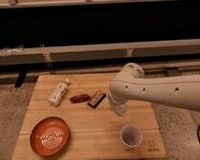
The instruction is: Place the white sponge in the ceramic cup
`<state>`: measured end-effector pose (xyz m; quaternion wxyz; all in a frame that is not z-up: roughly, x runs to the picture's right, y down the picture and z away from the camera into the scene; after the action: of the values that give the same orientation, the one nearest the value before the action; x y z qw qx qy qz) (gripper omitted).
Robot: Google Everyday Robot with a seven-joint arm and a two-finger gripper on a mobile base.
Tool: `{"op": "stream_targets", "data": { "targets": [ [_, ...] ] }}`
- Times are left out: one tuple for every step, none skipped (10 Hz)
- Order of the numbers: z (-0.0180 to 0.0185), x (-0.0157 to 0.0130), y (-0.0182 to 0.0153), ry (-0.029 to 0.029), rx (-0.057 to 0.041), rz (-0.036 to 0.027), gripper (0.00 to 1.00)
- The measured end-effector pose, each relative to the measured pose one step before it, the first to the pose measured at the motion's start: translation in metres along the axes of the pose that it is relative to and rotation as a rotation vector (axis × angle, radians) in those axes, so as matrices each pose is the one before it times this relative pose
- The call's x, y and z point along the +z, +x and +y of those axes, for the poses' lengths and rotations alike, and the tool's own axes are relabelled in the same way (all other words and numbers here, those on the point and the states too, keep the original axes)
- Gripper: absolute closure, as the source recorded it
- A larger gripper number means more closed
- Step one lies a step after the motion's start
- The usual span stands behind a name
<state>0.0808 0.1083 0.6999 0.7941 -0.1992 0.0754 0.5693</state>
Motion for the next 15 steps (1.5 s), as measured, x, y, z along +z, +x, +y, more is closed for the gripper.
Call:
{"op": "stream_targets", "data": {
  "targets": [
    [-0.00709,-0.00383,0.01130,-0.01834,0.02881,-0.00074,1.00],
    [-0.00786,-0.00394,0.01211,-0.01527,0.03051,0.00290,1.00],
    [-0.00211,-0.00254,0.00786,-0.02058,0.01839,0.00178,1.00],
    [-0.00241,-0.00268,0.00976,-0.02930,0.01260,0.00122,1.00],
    [-0.00248,-0.00159,0.01024,-0.03289,0.01145,0.00004,1.00],
    [0.00124,-0.00015,0.00822,-0.02942,0.00306,0.00087,1.00],
    [0.00465,0.00205,0.01017,-0.03631,-0.00251,0.00349,1.00],
    [0.00660,0.00239,0.00826,-0.02662,-0.00312,0.00384,1.00],
    [0.00286,0.00130,0.00962,-0.02111,0.00639,0.00015,1.00],
    [0.00049,0.00210,0.00500,-0.01532,0.00495,0.00027,0.99],
    [0.00086,0.00457,0.00357,-0.01400,0.00241,0.00285,0.95],
    [-0.00205,0.00493,0.00448,-0.01001,0.01361,0.00227,0.83],
    [-0.00301,0.00276,0.00128,-0.00384,0.01042,0.00130,0.75],
    [-0.00216,0.00330,0.00037,-0.00508,0.00966,0.00047,0.63],
    [-0.00332,0.00117,0.00050,-0.00072,0.01185,-0.00091,0.53]
  ]
}}
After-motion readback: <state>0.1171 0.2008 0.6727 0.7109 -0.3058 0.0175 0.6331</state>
